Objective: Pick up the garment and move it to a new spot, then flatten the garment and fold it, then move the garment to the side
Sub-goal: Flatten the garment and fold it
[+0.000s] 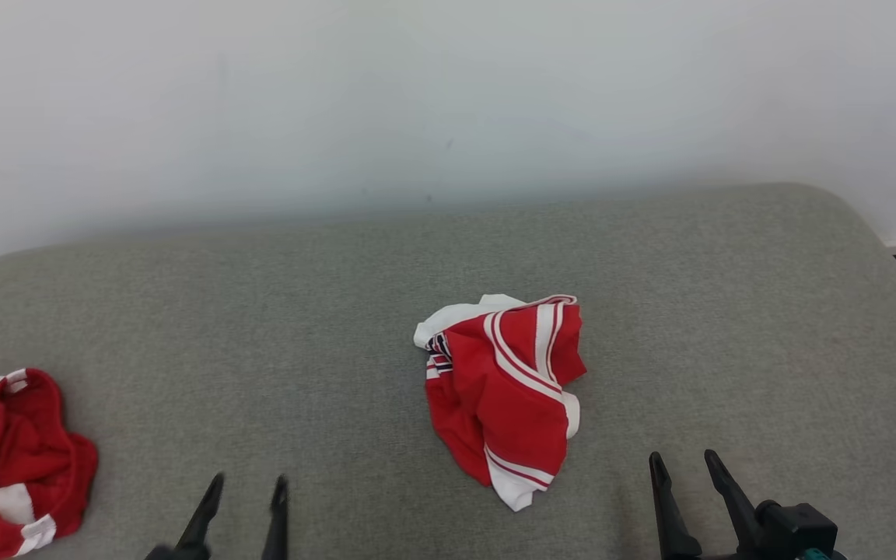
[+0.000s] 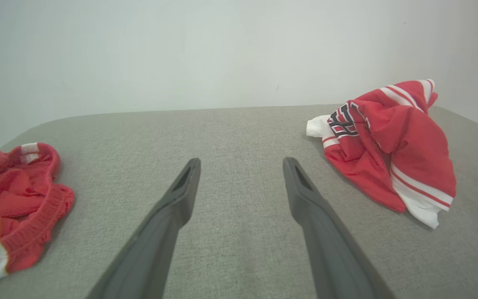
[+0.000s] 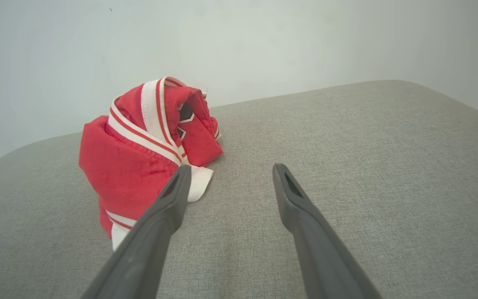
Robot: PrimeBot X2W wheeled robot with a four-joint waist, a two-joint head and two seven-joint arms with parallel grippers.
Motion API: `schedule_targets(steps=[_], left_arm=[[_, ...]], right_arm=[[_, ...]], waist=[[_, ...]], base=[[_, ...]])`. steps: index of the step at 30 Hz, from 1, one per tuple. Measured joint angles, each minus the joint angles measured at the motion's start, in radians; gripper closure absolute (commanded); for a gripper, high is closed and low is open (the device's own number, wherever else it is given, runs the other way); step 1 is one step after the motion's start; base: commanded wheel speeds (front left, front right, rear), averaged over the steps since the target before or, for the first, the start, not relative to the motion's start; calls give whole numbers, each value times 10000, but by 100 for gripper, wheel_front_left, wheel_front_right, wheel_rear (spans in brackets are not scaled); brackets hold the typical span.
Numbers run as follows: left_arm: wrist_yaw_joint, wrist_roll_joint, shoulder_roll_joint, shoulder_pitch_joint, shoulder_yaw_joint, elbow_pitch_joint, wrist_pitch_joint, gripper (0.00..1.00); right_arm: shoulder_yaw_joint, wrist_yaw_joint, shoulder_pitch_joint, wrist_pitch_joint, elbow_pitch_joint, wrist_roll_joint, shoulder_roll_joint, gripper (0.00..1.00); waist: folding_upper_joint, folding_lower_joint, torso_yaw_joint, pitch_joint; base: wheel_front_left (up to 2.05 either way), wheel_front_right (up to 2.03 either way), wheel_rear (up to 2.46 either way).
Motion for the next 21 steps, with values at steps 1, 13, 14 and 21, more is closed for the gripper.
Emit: schedule_targets(steps=[1,13,14,21], left_arm=[[-54,31,65,-241,-213,10,196,0],[-234,-1590,-84,-2823,-3409,382,3814,0],[-234,-1653,-92,-2979,-3545,485,3948,0],[-69,-1519,-245,-3828,-4033,1300,4148,0]], right_arm=[[21,0,-3,4,-8,4,2,0],[161,0,-149,31,-13,132,-2,0],[163,0,-163,33,-6,155,-2,0],[190,0,-399,-92,92,336,-10,0]], waist=[[0,0,-57,5],[0,0,-1299,216],[1,0,-1416,255],[1,1,-2003,673]], base=[[0,0,0],[0,0,0],[0,0,0],[0,0,0]])
